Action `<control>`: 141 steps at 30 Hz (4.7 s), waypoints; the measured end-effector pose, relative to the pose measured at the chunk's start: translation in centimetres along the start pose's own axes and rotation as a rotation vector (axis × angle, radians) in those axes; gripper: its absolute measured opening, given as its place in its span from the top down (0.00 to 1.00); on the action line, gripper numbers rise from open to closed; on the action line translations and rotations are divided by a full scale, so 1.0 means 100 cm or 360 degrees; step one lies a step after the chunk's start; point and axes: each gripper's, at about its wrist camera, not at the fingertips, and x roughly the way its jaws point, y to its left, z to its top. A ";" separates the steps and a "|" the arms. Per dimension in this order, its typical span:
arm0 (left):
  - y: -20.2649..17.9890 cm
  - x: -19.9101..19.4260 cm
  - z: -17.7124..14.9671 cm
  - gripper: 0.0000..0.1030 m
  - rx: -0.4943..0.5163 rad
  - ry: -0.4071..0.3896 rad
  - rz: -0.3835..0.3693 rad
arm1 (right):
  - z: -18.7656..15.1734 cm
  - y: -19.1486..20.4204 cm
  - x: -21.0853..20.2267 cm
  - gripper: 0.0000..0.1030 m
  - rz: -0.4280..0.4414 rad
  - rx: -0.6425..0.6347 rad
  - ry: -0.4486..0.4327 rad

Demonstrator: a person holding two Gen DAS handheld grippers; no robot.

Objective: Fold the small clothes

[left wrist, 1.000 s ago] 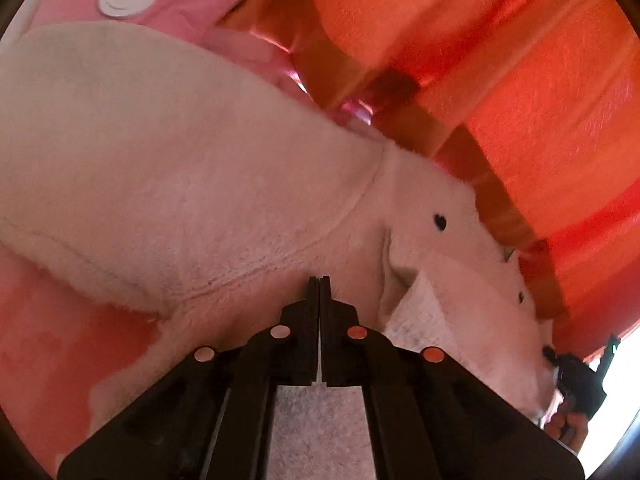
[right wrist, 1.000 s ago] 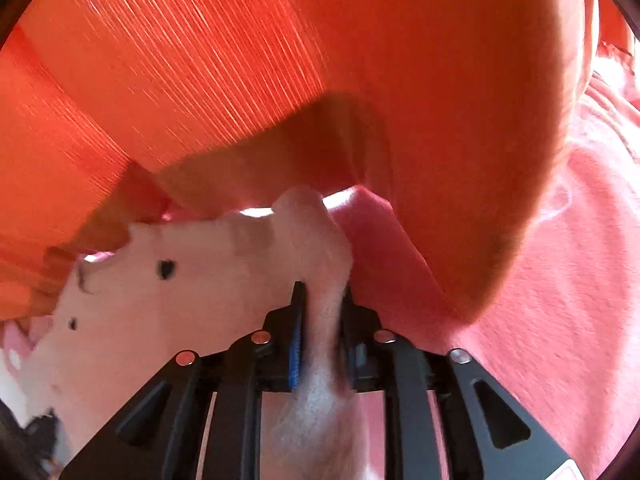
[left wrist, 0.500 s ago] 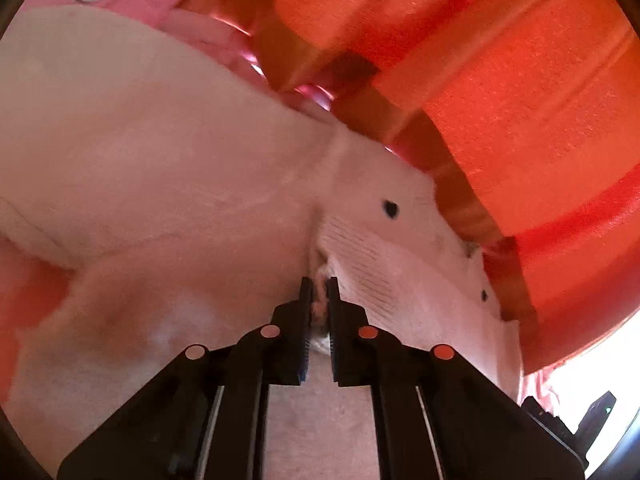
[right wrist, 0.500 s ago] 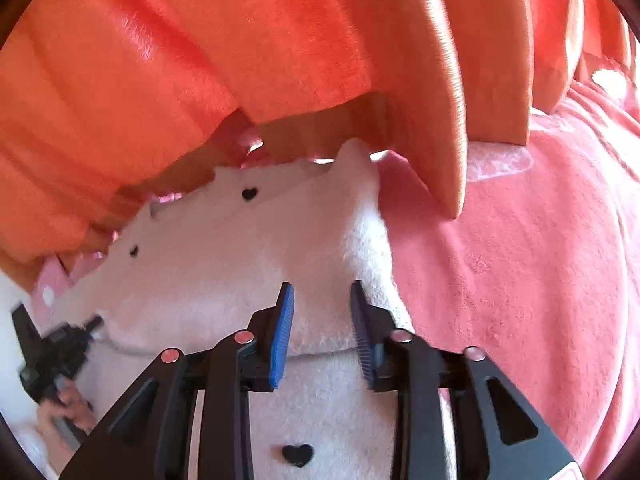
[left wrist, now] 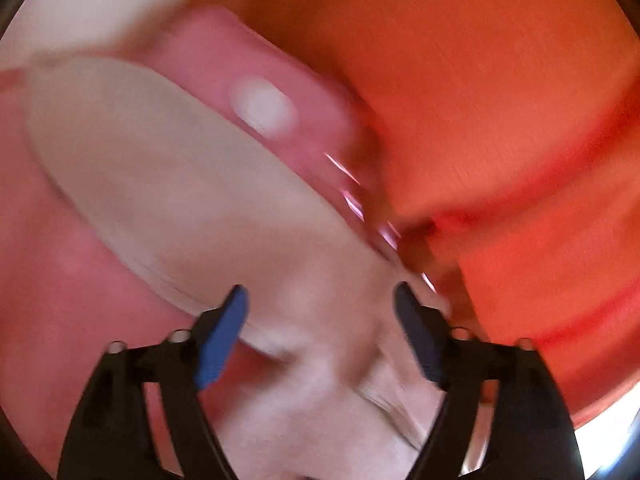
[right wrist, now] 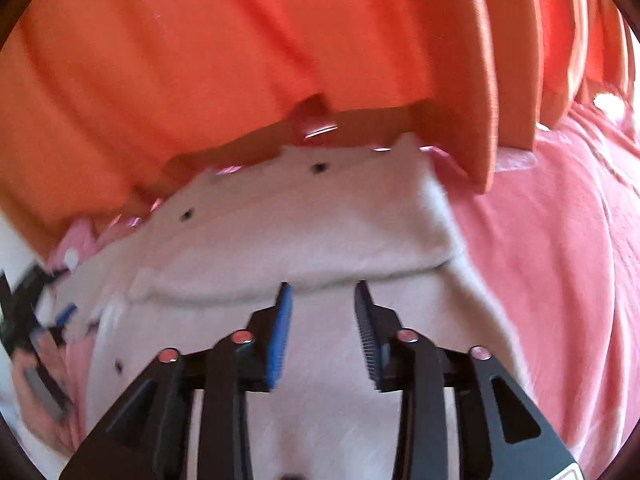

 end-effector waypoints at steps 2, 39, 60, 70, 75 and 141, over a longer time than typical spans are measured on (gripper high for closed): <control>0.043 -0.012 0.032 0.19 -0.0081 -0.0086 0.0205 | -0.010 0.019 0.008 0.61 0.0015 -0.0108 0.0063; -0.091 0.031 -0.101 0.40 0.0313 0.0247 -0.0102 | 0.041 -0.030 0.064 0.48 0.0198 0.0221 0.0182; -0.040 0.047 -0.071 0.94 0.0095 0.0177 -0.0007 | 0.121 -0.013 0.043 0.92 0.0440 0.0126 -0.0315; -0.032 0.060 -0.084 0.94 0.0173 0.0235 0.0137 | 0.102 -0.043 0.098 0.93 0.0275 0.0265 -0.0037; -0.032 0.060 -0.086 0.94 0.0189 0.0248 0.0139 | 0.065 -0.071 0.142 0.95 0.0107 0.0383 0.0177; 0.027 -0.220 -0.175 0.94 0.0467 0.0686 -0.0123 | -0.126 -0.125 -0.194 0.98 0.0367 0.0360 0.0321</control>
